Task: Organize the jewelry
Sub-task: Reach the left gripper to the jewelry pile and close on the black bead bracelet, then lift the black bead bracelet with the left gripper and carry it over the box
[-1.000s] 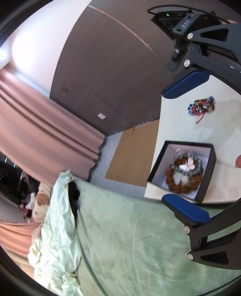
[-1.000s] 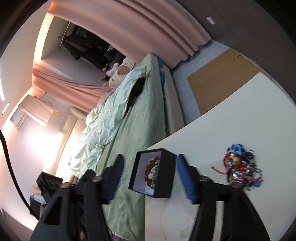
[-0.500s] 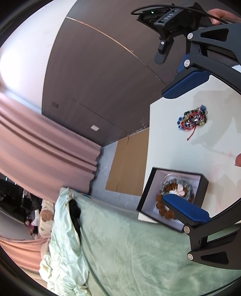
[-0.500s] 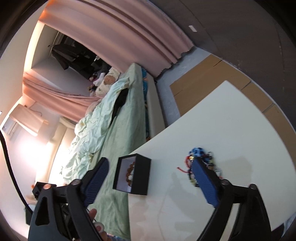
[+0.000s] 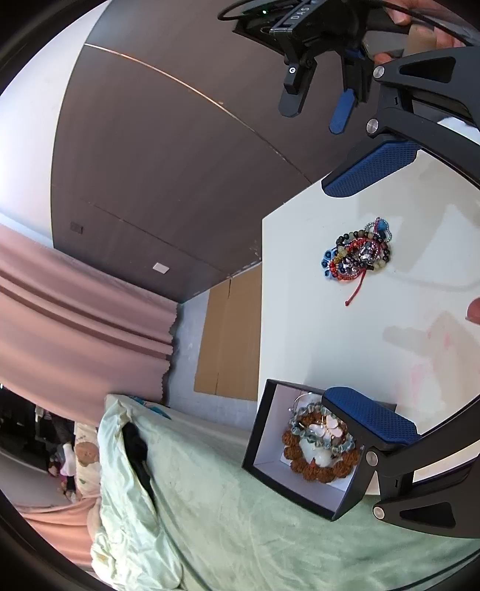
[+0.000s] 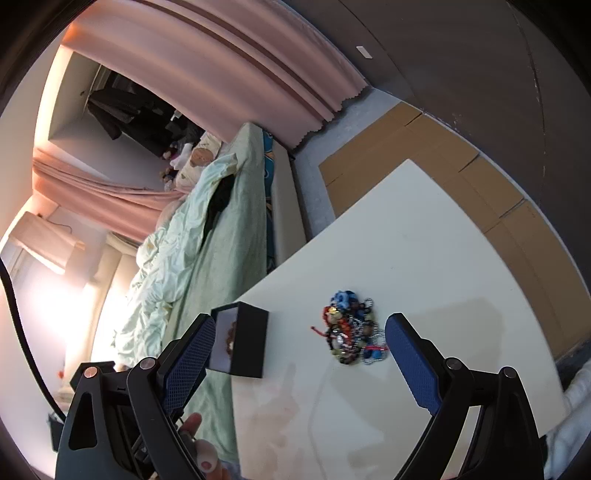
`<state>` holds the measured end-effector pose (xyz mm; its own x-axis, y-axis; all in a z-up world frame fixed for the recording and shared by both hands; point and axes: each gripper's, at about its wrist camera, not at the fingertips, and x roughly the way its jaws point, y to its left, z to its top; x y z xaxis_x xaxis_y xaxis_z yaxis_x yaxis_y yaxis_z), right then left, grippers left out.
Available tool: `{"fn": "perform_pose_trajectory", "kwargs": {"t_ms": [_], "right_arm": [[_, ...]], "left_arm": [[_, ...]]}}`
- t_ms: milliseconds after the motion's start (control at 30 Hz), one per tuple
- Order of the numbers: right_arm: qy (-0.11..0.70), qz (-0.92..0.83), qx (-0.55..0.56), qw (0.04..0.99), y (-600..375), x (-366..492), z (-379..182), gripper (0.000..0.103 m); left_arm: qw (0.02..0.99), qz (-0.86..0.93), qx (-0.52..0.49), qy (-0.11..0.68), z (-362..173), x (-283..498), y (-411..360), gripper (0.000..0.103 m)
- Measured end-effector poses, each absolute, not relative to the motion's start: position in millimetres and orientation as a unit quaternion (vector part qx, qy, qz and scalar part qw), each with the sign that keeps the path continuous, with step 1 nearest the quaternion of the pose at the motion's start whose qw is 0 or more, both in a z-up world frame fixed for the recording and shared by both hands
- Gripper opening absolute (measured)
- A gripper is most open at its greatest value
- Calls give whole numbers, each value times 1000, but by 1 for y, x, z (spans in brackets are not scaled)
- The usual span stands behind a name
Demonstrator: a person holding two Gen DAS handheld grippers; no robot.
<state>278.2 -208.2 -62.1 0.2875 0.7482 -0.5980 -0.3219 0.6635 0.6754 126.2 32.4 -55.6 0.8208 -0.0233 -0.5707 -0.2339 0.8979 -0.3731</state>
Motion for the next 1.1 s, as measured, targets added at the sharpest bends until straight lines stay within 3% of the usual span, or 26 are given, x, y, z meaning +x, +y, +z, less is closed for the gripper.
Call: {"fn": "perform_pose_trajectory", "kwargs": {"t_ms": [233,333,600,967,1100], "right_arm": [[510,331,205,767,-211,290,-76,94],[519,332,192,764,-210,295,-80,91],[531,323,195,759,-215,309,-89,82],[548,320,194,748,-208,325,-101,77],[549,321,194,747,-205,327,-100,77]], "left_arm": [[927,35,-197,318,-68,140,15,102],[926,22,-185,329,-74,149,7,97],[910,-8,-178,374,-103,176,-7,58],[895,-9,-182,407,-133,198,-9,31],[894,-7,-185,407,-137,203,-9,30]]}}
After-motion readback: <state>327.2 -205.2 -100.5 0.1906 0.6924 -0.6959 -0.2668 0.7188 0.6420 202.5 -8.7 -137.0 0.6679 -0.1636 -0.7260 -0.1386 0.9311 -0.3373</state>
